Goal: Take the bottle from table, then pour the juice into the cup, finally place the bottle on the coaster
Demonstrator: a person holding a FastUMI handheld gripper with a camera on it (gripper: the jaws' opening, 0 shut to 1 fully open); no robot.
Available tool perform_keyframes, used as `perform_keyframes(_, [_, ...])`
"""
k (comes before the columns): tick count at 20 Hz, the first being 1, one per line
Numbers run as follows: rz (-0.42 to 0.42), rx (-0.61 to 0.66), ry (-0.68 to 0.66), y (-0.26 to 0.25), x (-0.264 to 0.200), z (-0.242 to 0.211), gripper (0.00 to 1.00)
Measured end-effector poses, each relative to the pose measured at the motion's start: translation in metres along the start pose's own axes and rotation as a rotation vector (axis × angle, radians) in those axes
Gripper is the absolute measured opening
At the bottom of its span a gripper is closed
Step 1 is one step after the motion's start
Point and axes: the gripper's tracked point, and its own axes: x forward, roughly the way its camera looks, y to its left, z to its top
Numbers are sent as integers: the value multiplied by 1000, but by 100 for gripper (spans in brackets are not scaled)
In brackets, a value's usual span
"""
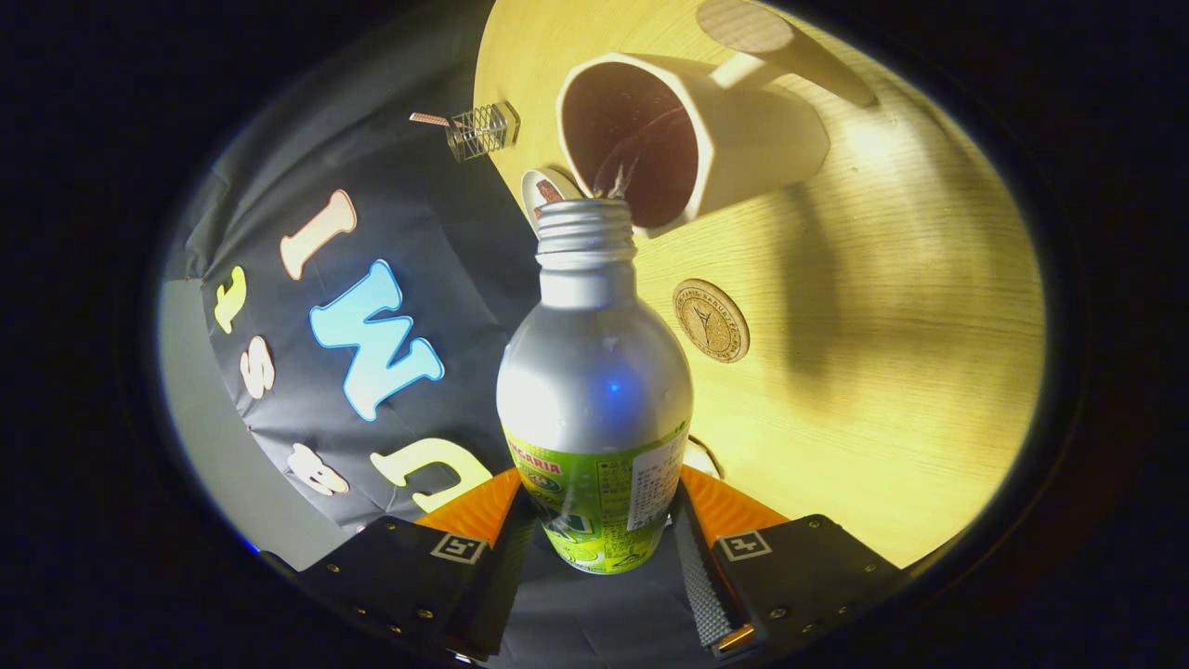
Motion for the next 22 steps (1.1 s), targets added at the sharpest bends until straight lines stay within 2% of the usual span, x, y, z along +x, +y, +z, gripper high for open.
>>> perform_keyframes(17, [50, 143, 3, 27, -10, -7, 75])
perform_keyframes(22, [57, 150, 12, 35, -11, -6, 75])
